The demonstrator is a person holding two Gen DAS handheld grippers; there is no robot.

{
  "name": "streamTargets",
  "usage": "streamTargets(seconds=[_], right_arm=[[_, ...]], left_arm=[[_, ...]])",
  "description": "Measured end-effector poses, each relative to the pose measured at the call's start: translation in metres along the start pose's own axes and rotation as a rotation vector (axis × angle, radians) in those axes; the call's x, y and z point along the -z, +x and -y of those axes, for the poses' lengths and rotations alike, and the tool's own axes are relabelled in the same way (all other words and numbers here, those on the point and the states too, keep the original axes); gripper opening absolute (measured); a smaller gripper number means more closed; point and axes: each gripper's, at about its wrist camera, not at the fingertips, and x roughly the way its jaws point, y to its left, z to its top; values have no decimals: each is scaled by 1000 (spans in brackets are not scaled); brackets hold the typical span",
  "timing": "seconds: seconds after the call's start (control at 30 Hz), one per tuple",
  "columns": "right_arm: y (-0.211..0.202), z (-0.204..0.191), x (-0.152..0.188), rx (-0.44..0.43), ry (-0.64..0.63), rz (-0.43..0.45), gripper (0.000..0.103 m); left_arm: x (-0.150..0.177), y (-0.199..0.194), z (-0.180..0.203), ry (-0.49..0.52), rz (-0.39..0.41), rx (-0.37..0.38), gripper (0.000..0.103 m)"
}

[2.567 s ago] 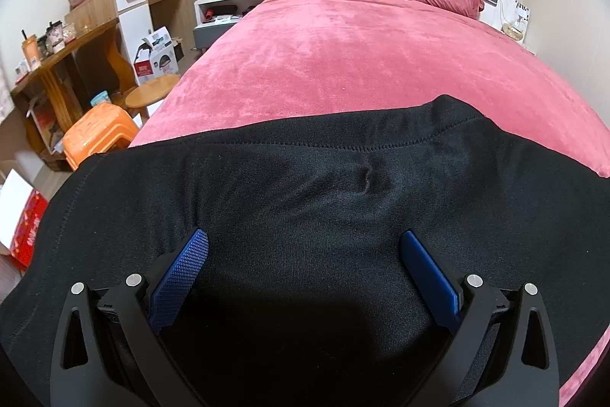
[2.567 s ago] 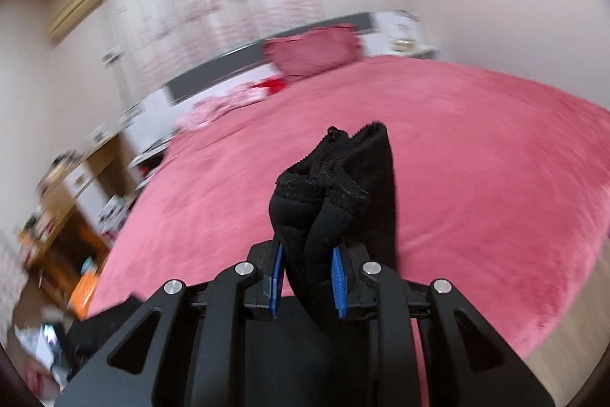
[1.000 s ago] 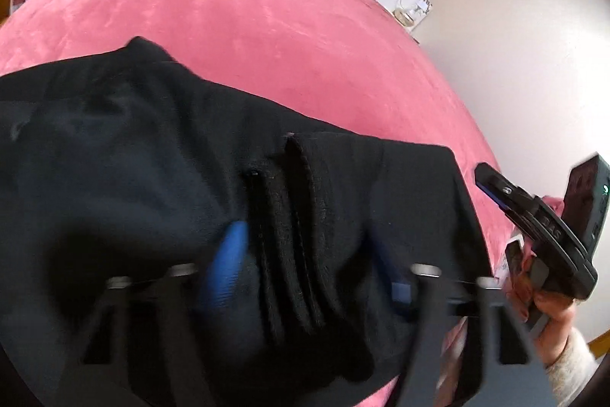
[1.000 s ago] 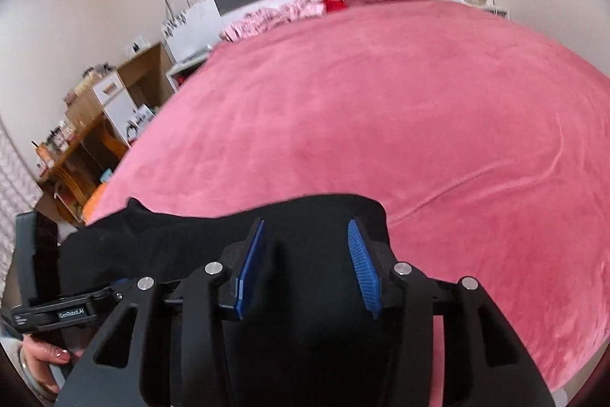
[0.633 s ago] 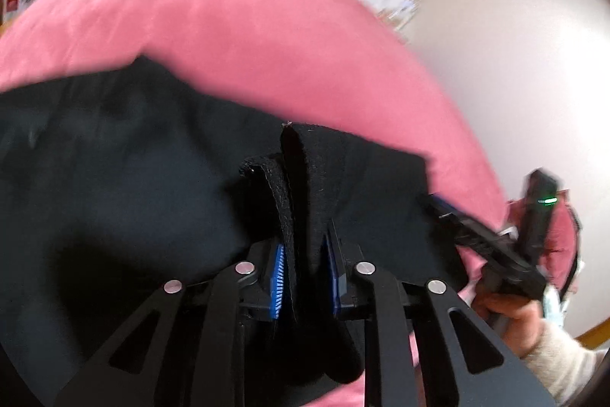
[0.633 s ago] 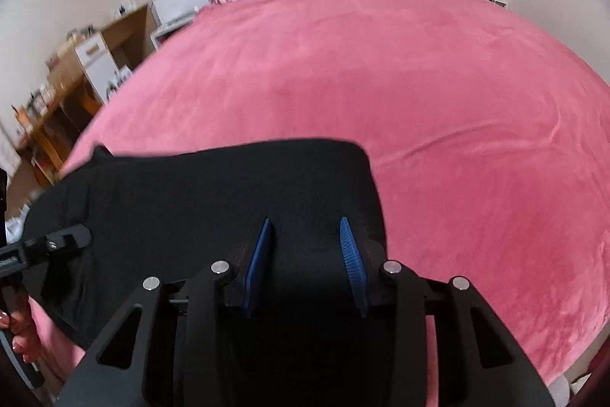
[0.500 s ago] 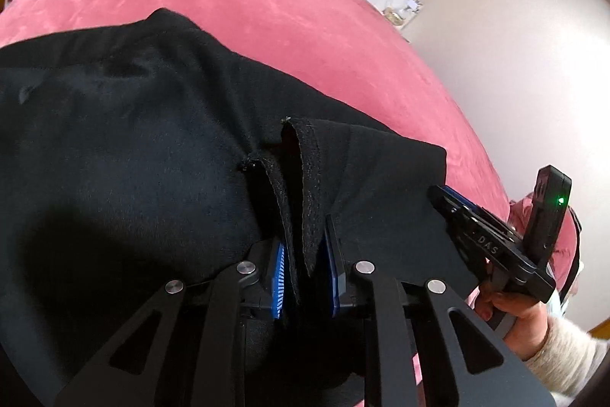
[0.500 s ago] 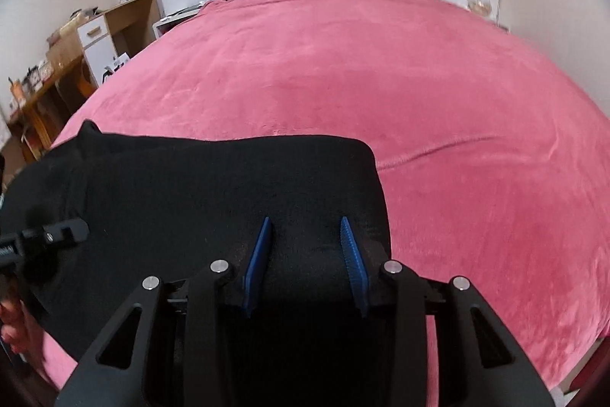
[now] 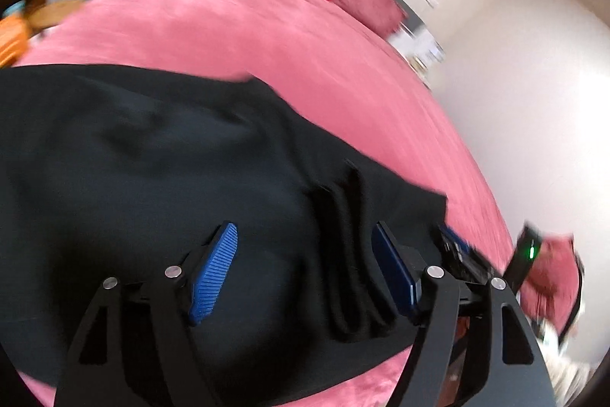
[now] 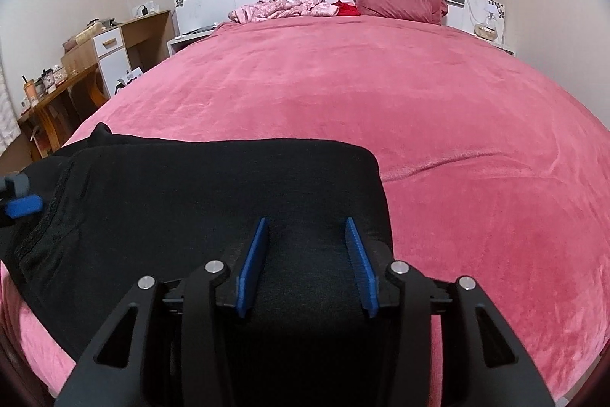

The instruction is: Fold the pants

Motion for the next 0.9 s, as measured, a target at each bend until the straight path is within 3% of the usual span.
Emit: streamTargets(seconds=[0.17, 0.2, 0.3, 0.37, 0.47, 0.57, 0.7, 0.8, 0.9], right_arm=[[-1, 1, 1, -8, -3, 1, 49], [-1, 1, 1, -9, -2, 1, 49], [-1, 0, 0, -13, -3, 1, 50], [-1, 0, 0, -14, -4, 2, 51], [-1, -2, 1, -12, -5, 2, 52], [-2, -1, 1, -14, -3, 2, 52], [-2, -1, 1, -13, -5, 2, 52], [-2, -1, 0, -13, -4, 2, 52], [-1, -1, 0, -13, -4, 2, 52]], left_arm=[[-17, -61, -51, -138, 155, -130, 74], [-22, -77, -63, -162, 194, -170, 79], [-36, -118, -99, -229, 266, -296, 80], [-40, -140, -125, -281, 277, -344, 85], [-35, -160, -166, -396, 218, -406, 85], [-25, -184, -203, -534, 181, -328, 85], [-2, -206, -234, -724, 126, -192, 70], [6, -215, -227, -776, 103, -102, 69], [9, -221, -212, -755, 59, -106, 69]])
